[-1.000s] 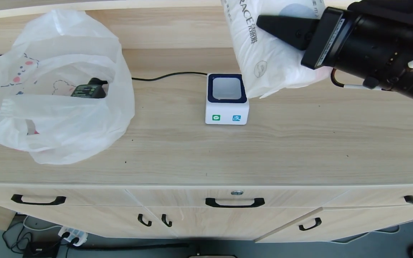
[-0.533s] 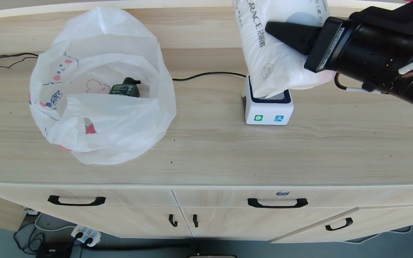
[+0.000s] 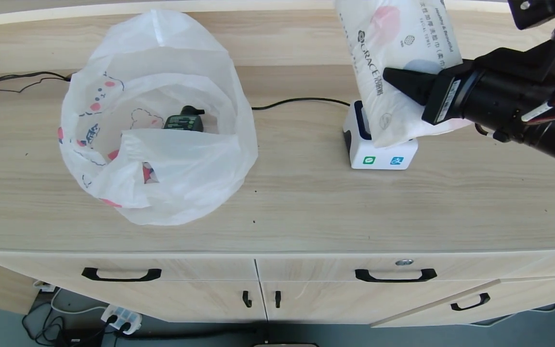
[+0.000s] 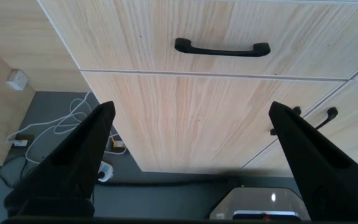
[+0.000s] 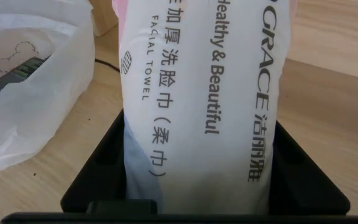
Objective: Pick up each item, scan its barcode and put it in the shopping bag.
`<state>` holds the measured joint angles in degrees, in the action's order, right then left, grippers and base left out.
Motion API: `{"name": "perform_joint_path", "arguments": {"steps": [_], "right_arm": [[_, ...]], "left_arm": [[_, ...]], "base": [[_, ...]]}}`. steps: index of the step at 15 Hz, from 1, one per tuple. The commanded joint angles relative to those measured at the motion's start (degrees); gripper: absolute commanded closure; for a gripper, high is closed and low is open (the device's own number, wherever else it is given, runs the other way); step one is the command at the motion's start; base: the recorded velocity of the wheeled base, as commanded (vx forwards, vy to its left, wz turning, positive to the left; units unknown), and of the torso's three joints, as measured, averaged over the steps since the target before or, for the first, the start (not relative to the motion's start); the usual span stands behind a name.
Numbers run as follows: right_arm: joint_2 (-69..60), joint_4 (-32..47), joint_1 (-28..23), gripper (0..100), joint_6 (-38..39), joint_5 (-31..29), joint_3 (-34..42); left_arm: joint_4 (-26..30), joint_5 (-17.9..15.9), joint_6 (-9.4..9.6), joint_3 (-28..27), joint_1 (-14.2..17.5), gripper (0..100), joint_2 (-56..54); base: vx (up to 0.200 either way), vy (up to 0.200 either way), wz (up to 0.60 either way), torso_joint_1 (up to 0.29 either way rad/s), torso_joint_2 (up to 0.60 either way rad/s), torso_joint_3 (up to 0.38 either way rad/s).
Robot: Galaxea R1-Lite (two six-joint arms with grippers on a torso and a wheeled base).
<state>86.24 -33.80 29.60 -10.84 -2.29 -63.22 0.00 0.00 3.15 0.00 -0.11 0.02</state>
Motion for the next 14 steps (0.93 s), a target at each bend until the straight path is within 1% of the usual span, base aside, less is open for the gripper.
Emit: {"name": "perform_joint_path", "arguments": {"steps": [1,3,5,7,9,10,12,14], "right_arm": [[-0.7,-0.2,0.0,100,-0.1,0.0,0.9],[-0.5,-1.0,0.0,100,-0.1,0.1,2.9],[1.0,-6.6,0.0,100,0.2,0.4,4.7],[2.8,-10.1,0.1,100,0.2,0.6,5.2],[3.0,-10.1,-0.2,100,0.5,0.6,5.5],[3.5,-10.1,-0.7,100,1.0,0.5,5.6],[4.0,-10.1,-2.0,100,1.1,0.4,5.7],[4.1,-10.1,-2.1,100,1.2,0.5,5.6]], "left_arm": [[0.0,0.0,0.02,0.0,0.0,0,0.0],[0.0,0.0,0.11,0.0,0.0,0,0.0],[0.0,0.0,0.19,0.0,0.0,0,0.0],[0.0,0.0,0.19,0.0,0.0,0,0.0],[-0.1,0.0,0.19,0.0,0.0,0,0.0],[-0.2,-0.1,0.55,0.0,0.0,0,0.0],[-0.2,-0.1,0.63,0.0,0.0,0,0.0],[-0.2,-0.1,0.63,0.0,0.0,0,0.0]], "base": [[0.0,0.0,0.0,0.0,0.0,0.0],[0.0,0.0,0.0,0.0,0.0,0.0],[0.0,0.0,0.0,0.0,0.0,0.0],[0.0,0.0,0.0,0.0,0.0,0.0],[0.0,0.0,0.0,0.0,0.0,0.0],[0.0,0.0,0.0,0.0,0.0,0.0],[0.0,0.0,0.0,0.0,0.0,0.0],[0.0,0.0,0.0,0.0,0.0,0.0]]}}
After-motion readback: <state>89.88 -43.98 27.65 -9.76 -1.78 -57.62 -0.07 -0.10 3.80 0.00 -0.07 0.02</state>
